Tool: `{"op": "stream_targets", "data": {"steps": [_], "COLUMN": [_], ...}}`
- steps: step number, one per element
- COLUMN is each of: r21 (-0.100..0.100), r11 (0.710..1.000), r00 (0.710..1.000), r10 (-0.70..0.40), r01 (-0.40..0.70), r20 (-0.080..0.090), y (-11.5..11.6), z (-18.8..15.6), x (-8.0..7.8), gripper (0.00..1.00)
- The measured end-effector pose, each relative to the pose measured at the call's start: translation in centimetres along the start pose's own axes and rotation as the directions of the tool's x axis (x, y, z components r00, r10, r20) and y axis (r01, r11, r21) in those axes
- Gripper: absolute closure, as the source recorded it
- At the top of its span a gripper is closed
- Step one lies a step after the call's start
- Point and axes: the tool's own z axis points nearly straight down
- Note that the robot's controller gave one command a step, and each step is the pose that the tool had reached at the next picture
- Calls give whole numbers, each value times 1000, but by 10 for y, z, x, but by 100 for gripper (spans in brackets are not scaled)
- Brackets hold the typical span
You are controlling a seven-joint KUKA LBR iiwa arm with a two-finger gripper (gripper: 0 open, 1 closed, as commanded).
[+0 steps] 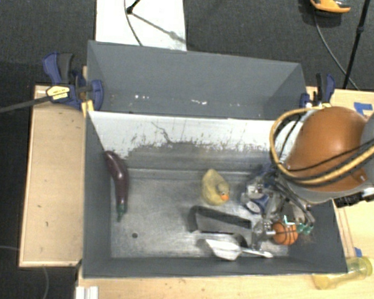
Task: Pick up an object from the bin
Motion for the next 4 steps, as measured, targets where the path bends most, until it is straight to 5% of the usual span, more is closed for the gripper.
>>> {"op": "stream_targets", "data": {"steps": [1, 2, 3, 4], "r21": [0, 1, 5, 5], "r11": [1000, 995, 955, 955], "r00": [1000, 995, 955, 955], "r10": [0, -100, -297, -297], "r01": [0, 100, 297, 297], "r20": [7, 13, 23, 23], "y": [0, 6, 64, 64], "z": [-3, 45, 125, 125], "x": [-2, -27, -26, -26], "gripper": [0, 0, 100, 100]}}
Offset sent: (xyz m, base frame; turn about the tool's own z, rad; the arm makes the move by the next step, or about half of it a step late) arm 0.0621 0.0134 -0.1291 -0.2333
